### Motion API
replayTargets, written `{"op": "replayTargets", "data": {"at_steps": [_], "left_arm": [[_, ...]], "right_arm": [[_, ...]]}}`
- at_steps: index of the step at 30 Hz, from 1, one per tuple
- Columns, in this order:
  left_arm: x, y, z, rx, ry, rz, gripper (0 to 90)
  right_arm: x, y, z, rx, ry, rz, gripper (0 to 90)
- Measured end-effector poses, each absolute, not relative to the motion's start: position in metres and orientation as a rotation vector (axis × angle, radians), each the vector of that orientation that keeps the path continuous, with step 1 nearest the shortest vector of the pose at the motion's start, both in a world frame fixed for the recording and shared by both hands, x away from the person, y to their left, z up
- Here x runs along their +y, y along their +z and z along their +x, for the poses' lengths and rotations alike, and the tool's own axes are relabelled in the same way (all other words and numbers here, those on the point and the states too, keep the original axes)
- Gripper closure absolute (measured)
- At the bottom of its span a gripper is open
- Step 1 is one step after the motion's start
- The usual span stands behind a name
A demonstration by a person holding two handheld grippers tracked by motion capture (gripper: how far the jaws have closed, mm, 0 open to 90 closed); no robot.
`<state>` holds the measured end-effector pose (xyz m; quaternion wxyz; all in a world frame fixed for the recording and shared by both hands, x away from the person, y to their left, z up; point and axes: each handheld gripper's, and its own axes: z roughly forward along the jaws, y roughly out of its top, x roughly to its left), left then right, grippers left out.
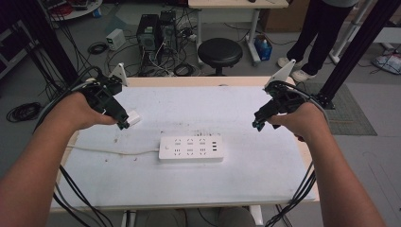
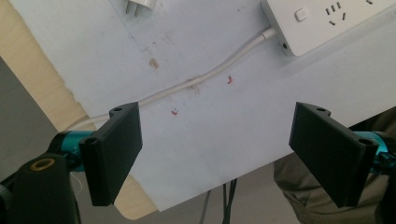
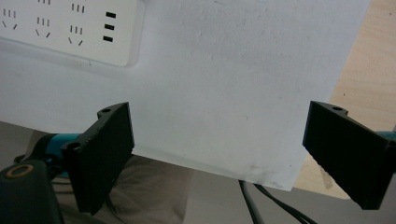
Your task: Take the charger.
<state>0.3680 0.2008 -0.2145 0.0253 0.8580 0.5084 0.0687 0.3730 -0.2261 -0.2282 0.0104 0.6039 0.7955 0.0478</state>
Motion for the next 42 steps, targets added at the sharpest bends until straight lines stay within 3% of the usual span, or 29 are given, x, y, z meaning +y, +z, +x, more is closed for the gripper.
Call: {"op": "replayTargets", "data": {"at_steps": [15, 27, 42], "left_arm": [[0.200, -0.229, 0.381, 1.465, 0.247, 2.701, 17.4], [0.205, -0.272, 0.415, 1.403, 0.278, 2.704, 17.4], [0.218, -0.326, 0.450, 1.425, 0.210, 2.697, 17.4]], "right_arm": [[-0.220, -0.230, 0.365, 2.512, 0.147, 1.826, 8.4], [-0.218, -0.234, 0.358, 2.533, 0.145, 1.802, 8.3], [-0.212, -0.237, 0.350, 2.563, 0.137, 1.727, 8.4]]}}
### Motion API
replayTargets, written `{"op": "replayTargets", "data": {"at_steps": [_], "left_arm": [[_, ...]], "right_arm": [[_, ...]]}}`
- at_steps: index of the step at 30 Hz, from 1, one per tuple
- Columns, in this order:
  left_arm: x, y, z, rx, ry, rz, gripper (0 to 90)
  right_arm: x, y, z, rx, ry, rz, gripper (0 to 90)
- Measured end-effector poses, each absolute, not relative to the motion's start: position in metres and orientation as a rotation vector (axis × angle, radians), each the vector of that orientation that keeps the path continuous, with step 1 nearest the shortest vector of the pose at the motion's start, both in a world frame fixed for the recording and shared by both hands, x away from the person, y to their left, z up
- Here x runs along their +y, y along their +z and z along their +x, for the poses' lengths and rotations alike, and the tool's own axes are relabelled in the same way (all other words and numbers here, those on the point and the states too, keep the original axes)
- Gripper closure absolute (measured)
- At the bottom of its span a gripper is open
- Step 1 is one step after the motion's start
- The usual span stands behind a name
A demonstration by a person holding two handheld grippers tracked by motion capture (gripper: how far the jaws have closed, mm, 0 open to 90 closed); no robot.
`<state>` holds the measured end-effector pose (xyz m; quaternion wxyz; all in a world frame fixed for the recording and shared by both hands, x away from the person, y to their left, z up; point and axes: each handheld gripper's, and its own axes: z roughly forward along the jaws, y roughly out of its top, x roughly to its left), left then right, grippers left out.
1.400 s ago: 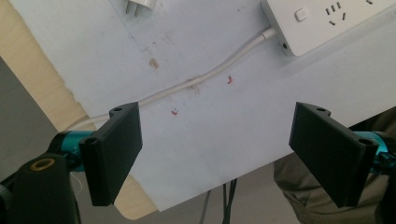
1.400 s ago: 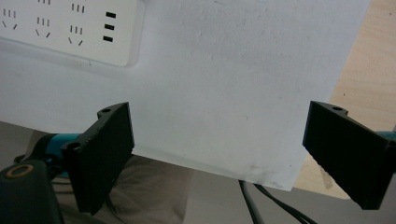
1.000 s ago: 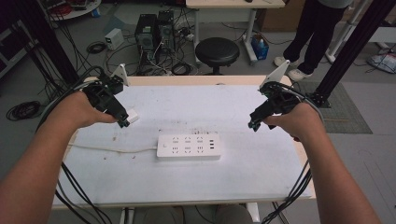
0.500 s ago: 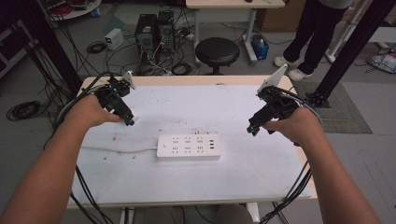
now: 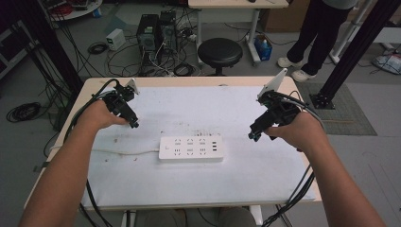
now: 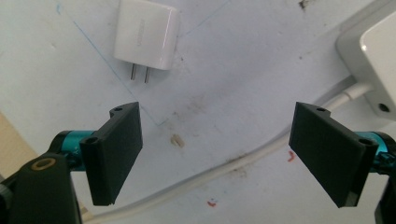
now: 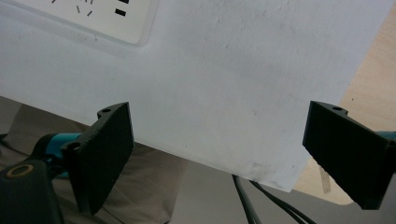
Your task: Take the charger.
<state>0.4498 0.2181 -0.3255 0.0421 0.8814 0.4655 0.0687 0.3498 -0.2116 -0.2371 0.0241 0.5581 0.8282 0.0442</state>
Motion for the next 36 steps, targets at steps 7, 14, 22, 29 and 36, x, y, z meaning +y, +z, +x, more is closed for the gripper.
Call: {"op": "replayTargets", "data": {"at_steps": [7, 14, 22, 29, 36], "left_arm": [[0.224, -0.343, 0.464, 1.435, 0.207, 2.695, 17.3], [0.236, -0.354, 0.481, 1.489, 0.198, 2.663, 17.4], [0.238, -0.372, 0.499, 1.489, 0.190, 2.672, 17.4], [0.239, -0.388, 0.510, 1.494, 0.170, 2.687, 17.4], [0.240, -0.398, 0.517, 1.497, 0.150, 2.690, 17.4]], "right_arm": [[-0.208, -0.237, 0.344, 2.580, 0.126, 1.702, 8.4], [-0.207, -0.238, 0.336, 2.593, 0.139, 1.673, 8.4], [-0.205, -0.241, 0.332, 2.612, 0.133, 1.659, 8.4], [-0.203, -0.241, 0.329, 2.622, 0.132, 1.631, 8.4], [-0.200, -0.240, 0.330, 2.620, 0.153, 1.624, 8.4]]}}
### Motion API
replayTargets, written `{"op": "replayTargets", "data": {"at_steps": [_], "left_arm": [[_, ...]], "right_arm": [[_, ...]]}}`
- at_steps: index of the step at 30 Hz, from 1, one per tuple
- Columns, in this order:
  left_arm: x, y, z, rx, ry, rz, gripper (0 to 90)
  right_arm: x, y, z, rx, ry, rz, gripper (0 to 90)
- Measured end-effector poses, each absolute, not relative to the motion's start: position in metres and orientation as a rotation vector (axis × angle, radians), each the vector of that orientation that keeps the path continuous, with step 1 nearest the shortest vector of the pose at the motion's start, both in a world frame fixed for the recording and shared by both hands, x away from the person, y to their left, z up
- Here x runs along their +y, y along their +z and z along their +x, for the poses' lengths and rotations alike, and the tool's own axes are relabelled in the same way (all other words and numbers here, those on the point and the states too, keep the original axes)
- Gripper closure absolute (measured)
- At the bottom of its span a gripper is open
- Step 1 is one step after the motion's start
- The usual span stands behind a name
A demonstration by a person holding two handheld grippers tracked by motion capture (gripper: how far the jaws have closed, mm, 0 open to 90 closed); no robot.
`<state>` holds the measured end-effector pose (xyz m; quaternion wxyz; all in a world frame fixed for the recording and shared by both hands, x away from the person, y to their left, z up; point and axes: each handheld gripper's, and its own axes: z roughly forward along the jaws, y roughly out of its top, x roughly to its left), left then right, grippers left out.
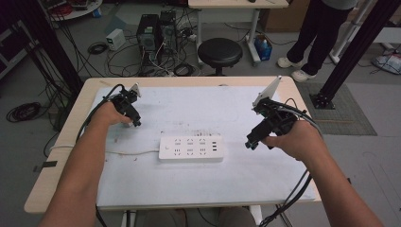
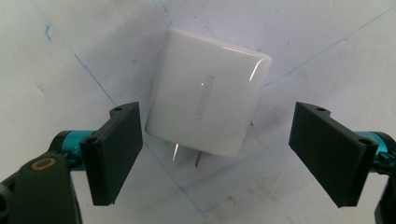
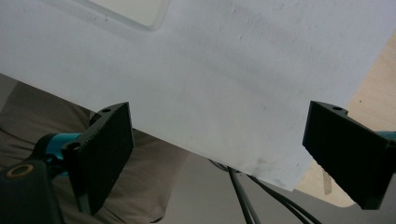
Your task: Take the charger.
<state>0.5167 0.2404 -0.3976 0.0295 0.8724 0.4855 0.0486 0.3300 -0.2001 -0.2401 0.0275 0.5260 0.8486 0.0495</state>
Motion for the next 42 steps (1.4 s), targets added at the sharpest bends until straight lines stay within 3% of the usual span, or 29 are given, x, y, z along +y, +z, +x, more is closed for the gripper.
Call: {"op": "replayTargets", "data": {"at_steps": [10, 11, 18, 31, 42], "left_arm": [[0.243, -0.407, 0.524, 1.507, 0.133, 2.677, 18.1], [0.243, -0.408, 0.524, 1.503, 0.131, 2.683, 23.4], [0.244, -0.408, 0.525, 1.540, 0.117, 2.681, 37.1], [0.241, -0.407, 0.521, 1.535, 0.113, 2.709, 42.2], [0.233, -0.381, 0.502, 1.463, 0.111, 2.720, 42.7]], "right_arm": [[-0.199, -0.240, 0.330, 2.614, 0.163, 1.628, 8.4], [-0.200, -0.241, 0.330, 2.617, 0.165, 1.629, 8.4], [-0.201, -0.242, 0.332, 2.611, 0.159, 1.641, 8.4], [-0.206, -0.246, 0.335, 2.609, 0.158, 1.675, 8.4], [-0.207, -0.248, 0.336, 2.618, 0.154, 1.674, 8.4]]}}
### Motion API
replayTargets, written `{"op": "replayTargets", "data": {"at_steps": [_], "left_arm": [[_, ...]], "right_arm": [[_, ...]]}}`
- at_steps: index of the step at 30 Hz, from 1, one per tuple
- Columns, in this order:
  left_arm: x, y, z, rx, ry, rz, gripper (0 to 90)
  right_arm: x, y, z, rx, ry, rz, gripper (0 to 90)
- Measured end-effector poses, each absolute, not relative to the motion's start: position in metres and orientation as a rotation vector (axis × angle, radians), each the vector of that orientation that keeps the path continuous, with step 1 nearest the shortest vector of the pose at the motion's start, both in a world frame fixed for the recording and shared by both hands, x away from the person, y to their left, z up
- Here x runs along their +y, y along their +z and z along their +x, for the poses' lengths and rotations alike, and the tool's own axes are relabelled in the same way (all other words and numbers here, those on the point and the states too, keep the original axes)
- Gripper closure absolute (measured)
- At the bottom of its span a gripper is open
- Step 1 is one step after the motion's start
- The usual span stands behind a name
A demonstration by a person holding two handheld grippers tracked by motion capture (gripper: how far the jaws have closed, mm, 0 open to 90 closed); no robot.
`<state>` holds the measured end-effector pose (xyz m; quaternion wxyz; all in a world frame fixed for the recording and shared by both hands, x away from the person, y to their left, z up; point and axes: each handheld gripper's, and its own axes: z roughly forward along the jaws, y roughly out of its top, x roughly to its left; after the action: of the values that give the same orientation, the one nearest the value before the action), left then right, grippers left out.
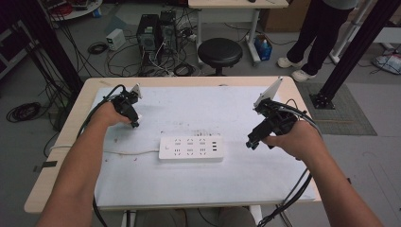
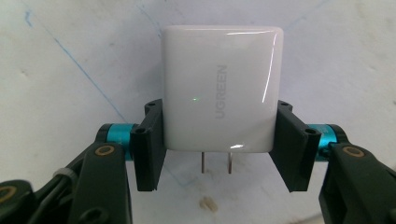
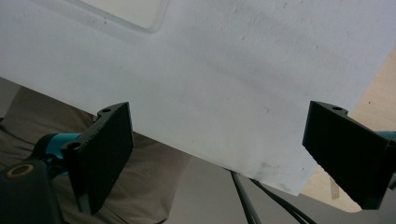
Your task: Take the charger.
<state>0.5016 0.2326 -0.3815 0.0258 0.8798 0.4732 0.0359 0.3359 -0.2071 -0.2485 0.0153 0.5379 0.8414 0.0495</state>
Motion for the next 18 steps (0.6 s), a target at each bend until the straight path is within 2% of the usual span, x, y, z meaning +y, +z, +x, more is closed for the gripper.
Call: {"op": "replayTargets", "data": {"at_steps": [8, 18], "left_arm": [[0.230, -0.354, 0.476, 1.419, 0.094, 2.695, 42.8], [0.224, -0.300, 0.436, 1.361, 0.110, 2.688, 42.8]], "right_arm": [[-0.208, -0.250, 0.333, 2.624, 0.148, 1.686, 8.4], [-0.204, -0.248, 0.334, 2.632, 0.146, 1.686, 8.4]]}}
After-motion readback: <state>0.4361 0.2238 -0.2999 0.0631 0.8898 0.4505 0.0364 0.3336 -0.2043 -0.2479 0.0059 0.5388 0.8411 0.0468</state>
